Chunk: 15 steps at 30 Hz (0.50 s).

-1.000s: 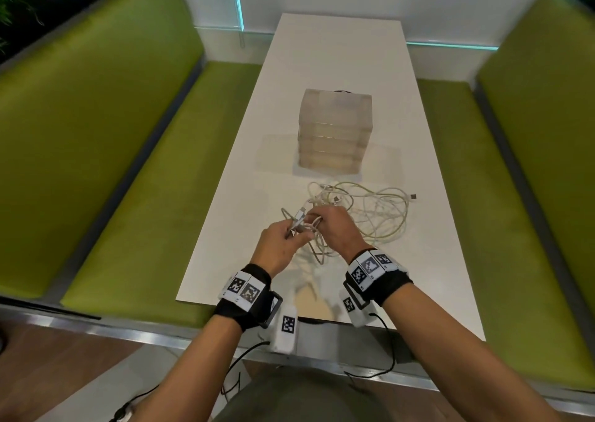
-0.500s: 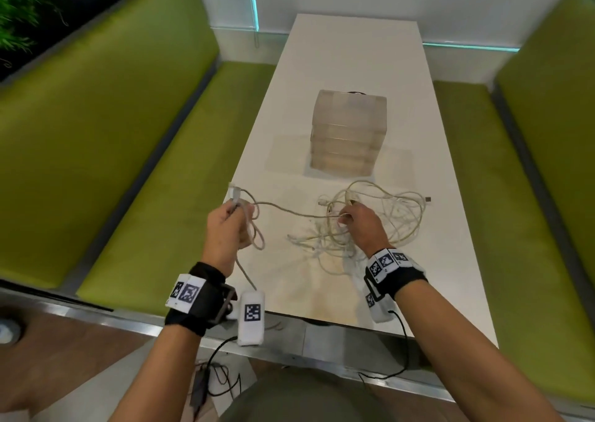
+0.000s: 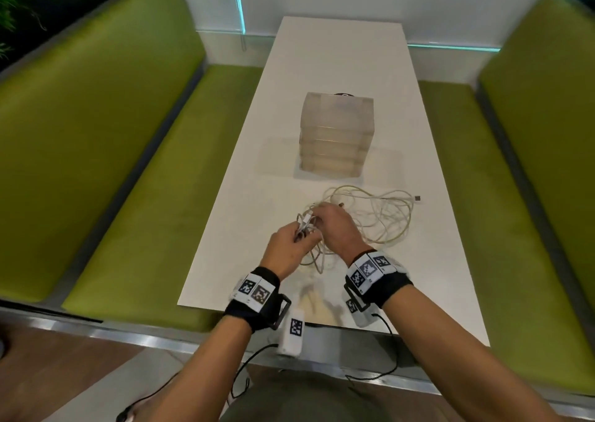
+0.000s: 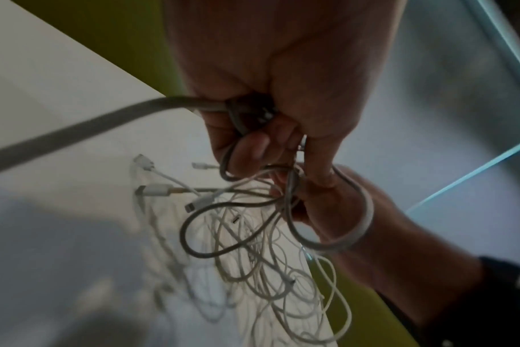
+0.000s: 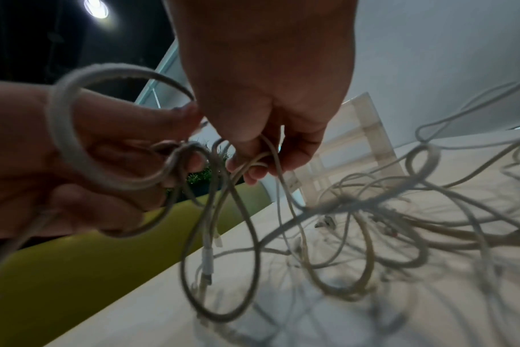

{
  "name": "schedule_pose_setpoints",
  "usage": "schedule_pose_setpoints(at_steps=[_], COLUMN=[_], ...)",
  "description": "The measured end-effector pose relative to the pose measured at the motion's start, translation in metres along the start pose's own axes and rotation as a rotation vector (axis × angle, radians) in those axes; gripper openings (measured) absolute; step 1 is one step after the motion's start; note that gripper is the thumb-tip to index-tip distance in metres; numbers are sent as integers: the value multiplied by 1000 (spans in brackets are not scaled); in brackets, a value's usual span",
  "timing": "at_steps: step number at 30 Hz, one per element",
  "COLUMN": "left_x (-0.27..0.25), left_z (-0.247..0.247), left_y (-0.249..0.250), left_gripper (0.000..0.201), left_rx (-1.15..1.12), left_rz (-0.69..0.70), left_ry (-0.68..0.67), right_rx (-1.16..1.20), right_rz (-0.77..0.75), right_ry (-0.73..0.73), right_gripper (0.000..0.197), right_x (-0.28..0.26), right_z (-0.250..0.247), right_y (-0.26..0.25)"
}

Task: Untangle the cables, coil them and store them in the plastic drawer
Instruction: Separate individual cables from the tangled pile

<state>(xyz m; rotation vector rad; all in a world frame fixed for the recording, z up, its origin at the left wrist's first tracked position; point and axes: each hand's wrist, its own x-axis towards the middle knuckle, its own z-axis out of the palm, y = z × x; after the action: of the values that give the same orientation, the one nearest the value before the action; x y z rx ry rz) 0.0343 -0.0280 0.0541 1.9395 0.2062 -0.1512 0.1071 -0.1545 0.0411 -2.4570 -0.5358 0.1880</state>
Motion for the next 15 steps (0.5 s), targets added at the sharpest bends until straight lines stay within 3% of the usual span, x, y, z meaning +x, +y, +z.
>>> schedule_pose_setpoints(at_steps=[5,8,15], left_x=[4,3,-3], left_z=[0,-8,-36], left_y=[3,-1,-16], left_gripper=[13,19,18], left_rx=[113,117,17], left_rz=[109,125,26], left_ry=[-37,-6,138], right_rx=[67,104,146], right_rz=[-50,-93,-98], right_ry=[-38,-57,-11], right_gripper=[13,11,32], right_x=[-6,-4,-1], right_z=[-7,-10,6], right_y=[1,4,18])
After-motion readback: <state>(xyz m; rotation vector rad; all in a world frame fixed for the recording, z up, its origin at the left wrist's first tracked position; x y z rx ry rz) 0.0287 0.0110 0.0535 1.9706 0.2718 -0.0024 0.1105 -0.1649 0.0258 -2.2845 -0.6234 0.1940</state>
